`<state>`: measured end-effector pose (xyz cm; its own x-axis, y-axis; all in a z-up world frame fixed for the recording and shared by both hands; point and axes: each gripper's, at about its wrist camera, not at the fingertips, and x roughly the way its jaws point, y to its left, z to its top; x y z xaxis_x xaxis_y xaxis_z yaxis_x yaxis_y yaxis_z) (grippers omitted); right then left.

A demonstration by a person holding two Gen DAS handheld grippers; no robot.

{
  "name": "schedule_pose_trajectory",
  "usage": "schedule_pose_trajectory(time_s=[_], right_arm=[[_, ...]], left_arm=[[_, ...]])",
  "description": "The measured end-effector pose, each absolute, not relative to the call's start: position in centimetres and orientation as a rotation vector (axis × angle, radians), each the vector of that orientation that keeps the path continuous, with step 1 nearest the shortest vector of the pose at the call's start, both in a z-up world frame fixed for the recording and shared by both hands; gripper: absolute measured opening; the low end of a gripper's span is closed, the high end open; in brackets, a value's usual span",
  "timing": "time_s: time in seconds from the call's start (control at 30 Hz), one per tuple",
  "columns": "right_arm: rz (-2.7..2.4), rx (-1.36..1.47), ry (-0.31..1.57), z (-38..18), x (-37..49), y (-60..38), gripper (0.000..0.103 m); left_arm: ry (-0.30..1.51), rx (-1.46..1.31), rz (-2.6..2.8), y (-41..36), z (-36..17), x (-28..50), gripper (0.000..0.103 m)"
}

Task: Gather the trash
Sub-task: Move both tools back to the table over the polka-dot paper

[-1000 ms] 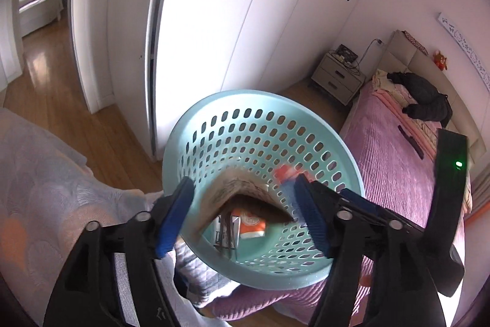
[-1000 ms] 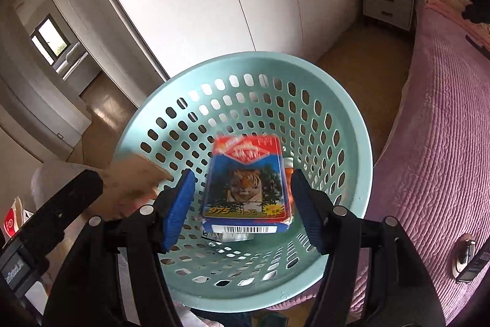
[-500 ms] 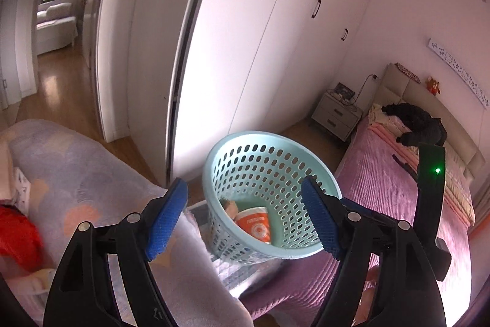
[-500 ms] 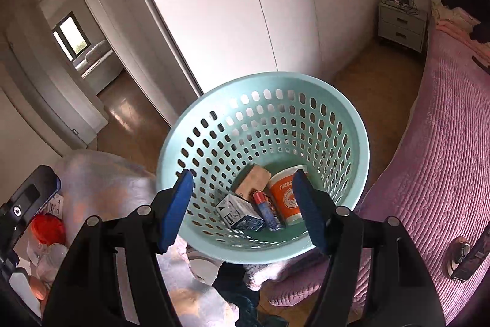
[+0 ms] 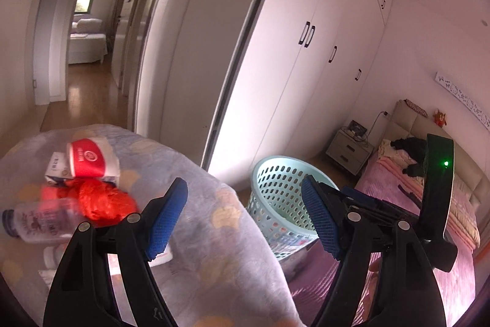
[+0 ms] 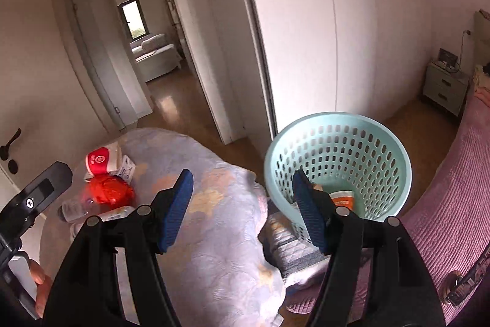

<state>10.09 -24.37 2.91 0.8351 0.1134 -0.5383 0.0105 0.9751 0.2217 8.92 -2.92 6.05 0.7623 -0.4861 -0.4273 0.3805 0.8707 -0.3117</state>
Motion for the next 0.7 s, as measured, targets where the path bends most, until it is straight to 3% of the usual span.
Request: schedule_pose_trajectory(time_s=[0.37,0.5,0.7], right_arm=[[0.239,0.127,0.556,2.2,9.8,-15.4,0.064],[0.309,0.114,0.587,1.1,10.6,-12.8,0.063],[0.426,0.05,0.635,-0.7,11.2,-8.0,0.039]], left_arm=[[0.529,-0.256,-0.293,7.7,4.3,4.7,0.075],[0.539,-0.302,-0.203,12.7,3.3,3.2,0.08],[0.621,-0.328,-0.157,16.7,0.5,2.1,0.08]])
